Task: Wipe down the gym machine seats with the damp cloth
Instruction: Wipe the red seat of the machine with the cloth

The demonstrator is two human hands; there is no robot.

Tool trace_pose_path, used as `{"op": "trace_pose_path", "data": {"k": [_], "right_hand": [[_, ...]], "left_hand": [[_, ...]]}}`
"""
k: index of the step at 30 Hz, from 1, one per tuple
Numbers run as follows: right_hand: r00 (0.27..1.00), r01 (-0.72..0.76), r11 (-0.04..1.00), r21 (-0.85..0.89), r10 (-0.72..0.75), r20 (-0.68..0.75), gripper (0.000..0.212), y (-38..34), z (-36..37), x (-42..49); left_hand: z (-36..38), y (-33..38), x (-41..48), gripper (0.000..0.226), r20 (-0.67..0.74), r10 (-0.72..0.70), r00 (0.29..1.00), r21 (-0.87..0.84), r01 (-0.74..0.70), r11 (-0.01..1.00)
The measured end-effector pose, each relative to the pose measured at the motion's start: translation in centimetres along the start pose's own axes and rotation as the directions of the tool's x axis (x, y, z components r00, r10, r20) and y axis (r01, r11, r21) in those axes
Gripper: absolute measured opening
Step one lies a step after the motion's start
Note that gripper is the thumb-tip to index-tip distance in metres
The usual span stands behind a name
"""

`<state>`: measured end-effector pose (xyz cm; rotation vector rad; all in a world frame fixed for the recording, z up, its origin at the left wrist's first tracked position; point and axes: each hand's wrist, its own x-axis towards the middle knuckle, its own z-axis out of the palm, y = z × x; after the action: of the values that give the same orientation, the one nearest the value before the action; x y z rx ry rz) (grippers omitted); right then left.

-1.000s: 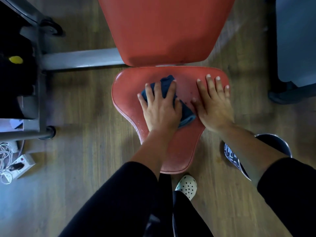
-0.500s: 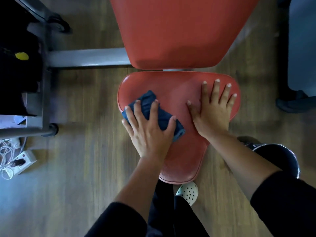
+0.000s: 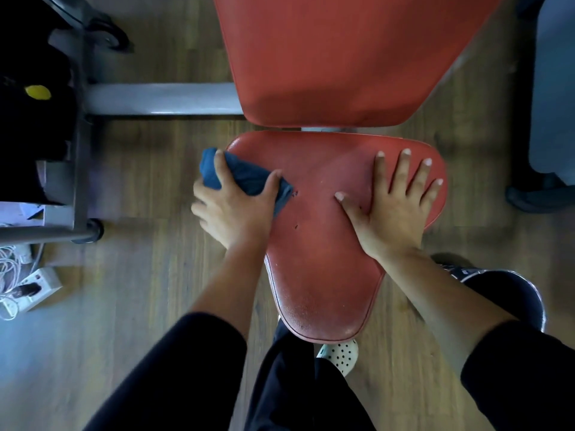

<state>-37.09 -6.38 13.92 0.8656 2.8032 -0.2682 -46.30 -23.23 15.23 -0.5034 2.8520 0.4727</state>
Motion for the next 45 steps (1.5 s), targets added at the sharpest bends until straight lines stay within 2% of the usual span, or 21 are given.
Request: {"op": "trace_pose_path", "data": {"k": [2, 5, 9, 10, 13, 18, 23, 28, 31, 33, 37, 42, 45], "right_hand": [[1.000, -0.002, 1.000, -0.008, 0.002, 0.004, 0.092, -0.1, -0.1, -0.1], [1.000, 0.013, 1.000, -0.021, -0.013, 0.002, 0.087, -0.2, -0.2, -0.1], [0.958, 0.283, 0.958, -0.042, -0.284, -0.020, 0.063, -0.4, 0.1, 0.5], [0.950, 0.311, 0.950, -0.026, -0.311, -0.011, 0.061, -0.4, 0.1, 0.5], [0.954, 0.300, 0.954, -0.014, -0.300, 0.005, 0.061, -0.5, 0.2, 0.5], [0.954, 0.301, 0.953, -0.031, -0.300, 0.017, 0.061, -0.5, 0.3, 0.6], [0.953, 0.303, 0.952, -0.034, -0.303, 0.019, 0.061, -0.4, 0.4, 0.5], [0.954, 0.297, 0.954, -0.028, -0.296, 0.042, 0.065, -0.4, 0.2, 0.4], [0.952, 0.304, 0.952, -0.032, -0.302, 0.048, 0.066, -0.3, 0.1, 0.3], [0.951, 0.307, 0.951, -0.026, -0.305, 0.050, 0.065, -0.2, 0.1, 0.3], [0.954, 0.295, 0.955, -0.019, -0.294, 0.060, 0.057, -0.3, 0.1, 0.7], [0.951, 0.301, 0.954, -0.015, -0.299, 0.072, 0.056, -0.2, -0.1, 0.7], [0.953, 0.296, 0.955, 0.002, -0.295, 0.073, 0.055, -0.1, -0.1, 0.6]], "left_hand": [[0.0, -0.1, -0.7, 0.102, 0.008, -0.069, 0.998, -0.014, 0.069, 0.998], [-0.5, 1.3, 2.4, 0.103, 0.039, -0.101, 0.994, -0.022, 0.102, 0.995], [-0.7, 2.0, 3.7, 0.102, 0.076, -0.130, 0.989, -0.056, 0.135, 0.989], [-0.5, 1.6, 2.8, 0.103, 0.072, -0.138, 0.988, -0.071, 0.143, 0.987], [-0.1, 0.4, -0.6, 0.109, 0.076, -0.201, 0.977, -0.166, 0.211, 0.963], [-0.3, -0.5, -6.3, 0.109, 0.184, -0.255, 0.949, -0.246, 0.296, 0.923], [-0.9, -2.4, -11.5, 0.104, 0.208, -0.176, 0.962, -0.197, 0.217, 0.956], [-0.3, -4.6, -15.9, 0.096, 0.061, 0.036, 0.997, -0.068, -0.032, 0.997], [0.2, -5.6, -17.7, 0.088, 0.032, 0.195, 0.980, 0.049, -0.196, 0.979], [0.3, -6.0, -17.8, 0.086, 0.038, 0.265, 0.964, 0.065, -0.267, 0.962], [0.0, -5.0, -14.5, 0.087, 0.049, 0.288, 0.956, 0.047, -0.290, 0.956], [-0.2, -1.7, -9.5, 0.084, 0.203, 0.210, 0.956, 0.135, -0.240, 0.961], [0.0, -2.7, -11.5, 0.077, 0.178, 0.275, 0.945, 0.129, -0.299, 0.945]]}}
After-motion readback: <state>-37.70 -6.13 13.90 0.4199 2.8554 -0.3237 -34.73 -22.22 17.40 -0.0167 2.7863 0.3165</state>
